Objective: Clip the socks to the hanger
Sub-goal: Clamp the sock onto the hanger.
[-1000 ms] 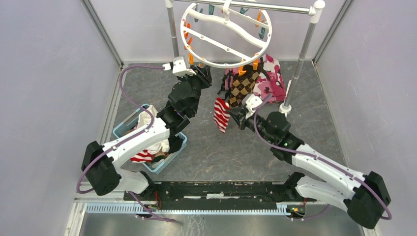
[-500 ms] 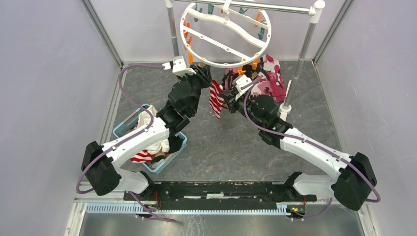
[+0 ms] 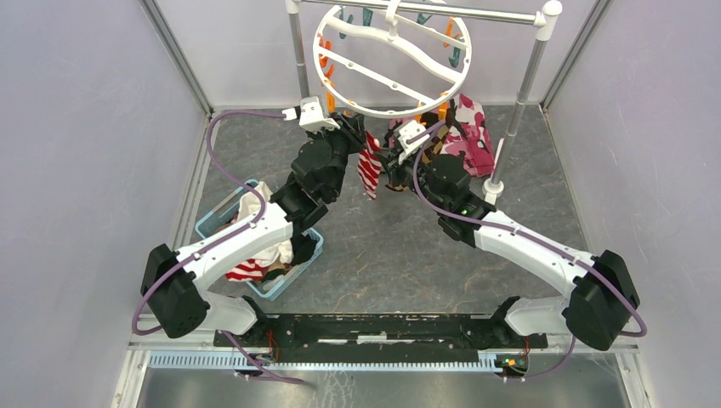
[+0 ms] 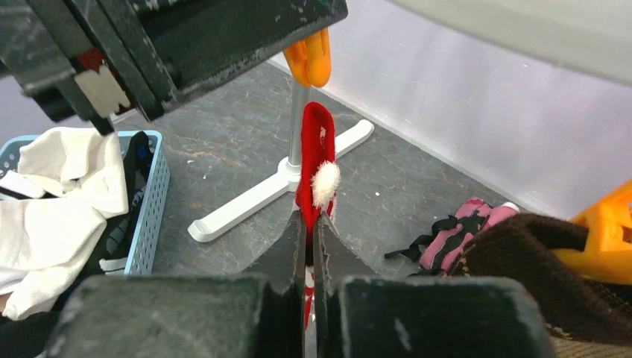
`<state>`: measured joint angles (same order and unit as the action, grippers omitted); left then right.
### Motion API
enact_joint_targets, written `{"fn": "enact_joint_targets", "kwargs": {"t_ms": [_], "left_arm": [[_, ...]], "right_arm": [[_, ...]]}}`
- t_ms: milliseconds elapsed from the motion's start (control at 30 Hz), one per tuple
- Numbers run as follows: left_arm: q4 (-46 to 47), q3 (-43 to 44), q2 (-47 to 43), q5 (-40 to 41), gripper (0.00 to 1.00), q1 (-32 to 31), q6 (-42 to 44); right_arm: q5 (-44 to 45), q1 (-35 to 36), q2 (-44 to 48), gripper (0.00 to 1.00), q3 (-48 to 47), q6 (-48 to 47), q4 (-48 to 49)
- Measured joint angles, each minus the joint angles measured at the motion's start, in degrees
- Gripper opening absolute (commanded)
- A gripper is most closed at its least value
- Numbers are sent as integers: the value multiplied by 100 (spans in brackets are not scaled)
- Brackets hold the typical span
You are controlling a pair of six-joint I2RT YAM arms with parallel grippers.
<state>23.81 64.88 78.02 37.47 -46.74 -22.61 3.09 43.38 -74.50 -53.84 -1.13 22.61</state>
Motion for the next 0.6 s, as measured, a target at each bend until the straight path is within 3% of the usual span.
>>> {"fn": "enact_joint_targets", "kwargs": {"t_ms": [600], "left_arm": [[-39, 2, 0, 0, 2, 0, -4]], "right_arm": [[-4, 0, -120, 0, -234, 0, 83]]}}
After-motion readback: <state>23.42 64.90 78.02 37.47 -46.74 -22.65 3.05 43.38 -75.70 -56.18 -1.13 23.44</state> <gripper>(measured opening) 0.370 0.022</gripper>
